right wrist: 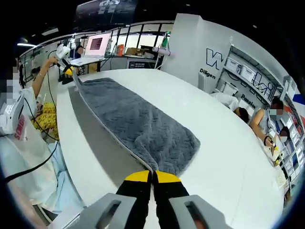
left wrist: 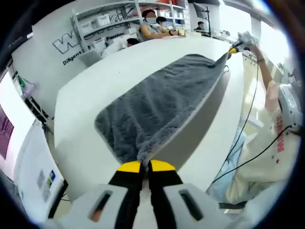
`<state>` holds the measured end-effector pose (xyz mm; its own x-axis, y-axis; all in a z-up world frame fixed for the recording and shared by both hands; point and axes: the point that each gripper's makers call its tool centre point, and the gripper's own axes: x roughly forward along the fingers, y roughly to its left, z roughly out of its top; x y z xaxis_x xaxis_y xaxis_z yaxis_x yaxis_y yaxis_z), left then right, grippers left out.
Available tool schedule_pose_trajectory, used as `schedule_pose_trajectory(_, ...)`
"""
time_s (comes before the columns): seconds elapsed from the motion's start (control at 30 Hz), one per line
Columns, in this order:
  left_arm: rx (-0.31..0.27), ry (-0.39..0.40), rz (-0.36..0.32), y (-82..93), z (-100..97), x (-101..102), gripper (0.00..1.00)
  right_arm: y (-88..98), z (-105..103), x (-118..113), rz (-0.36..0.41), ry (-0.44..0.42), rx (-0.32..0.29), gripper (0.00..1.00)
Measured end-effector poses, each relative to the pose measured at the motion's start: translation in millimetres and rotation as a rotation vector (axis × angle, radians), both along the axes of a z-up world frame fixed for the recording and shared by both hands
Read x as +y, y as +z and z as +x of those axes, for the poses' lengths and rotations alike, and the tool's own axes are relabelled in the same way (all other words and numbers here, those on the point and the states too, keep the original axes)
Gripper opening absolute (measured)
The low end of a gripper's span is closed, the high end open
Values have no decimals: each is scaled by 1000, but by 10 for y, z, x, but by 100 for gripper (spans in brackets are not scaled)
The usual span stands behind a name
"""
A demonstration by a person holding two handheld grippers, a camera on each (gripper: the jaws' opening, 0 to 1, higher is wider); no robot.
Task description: Fold the towel on the table until its edges align and the towel forms a compact rectangular stack.
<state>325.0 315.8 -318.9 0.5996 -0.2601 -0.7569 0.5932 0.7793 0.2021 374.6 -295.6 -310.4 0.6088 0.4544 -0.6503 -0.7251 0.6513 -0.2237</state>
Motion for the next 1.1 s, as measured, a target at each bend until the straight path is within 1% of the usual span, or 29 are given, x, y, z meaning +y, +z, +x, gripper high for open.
schedule_pose_trajectory(0.17,-16,10,-7,76,155,31,6,42,170,16,-4,6,-12,2)
schedule_pose_trajectory(0.3,-25,22,-7,100,266,42,6,44,267,49,-24,35,-20,2)
schedule_pose_trajectory(0.43,-30,25,-4,124,334,20,6,49,358,43,-33,31,-16,2)
schedule_pose_trajectory(0.53,-28,32,1,119,408,25,6,76,447,38,-26,25,-24,2)
schedule_pose_trajectory(0.73,-19,44,-16,81,534,69,6,89,596,65,-17,19,-35,2)
schedule_pose_trajectory(0.77,-27,58,-31,97,568,75,6,86,618,67,-17,15,-35,2)
schedule_pose_trajectory(0.83,-25,57,-45,106,608,70,6,81,661,63,-28,5,-39,2)
schedule_pose_trajectory(0.93,-28,63,-45,111,665,69,6,94,724,66,-27,0,-47,2)
schedule_pose_trajectory(1.0,-29,68,-47,117,705,65,6,125,796,71,-25,1,-72,2)
schedule_pose_trajectory(1.1,-29,75,-52,125,758,73,6,136,867,74,-38,3,-90,2)
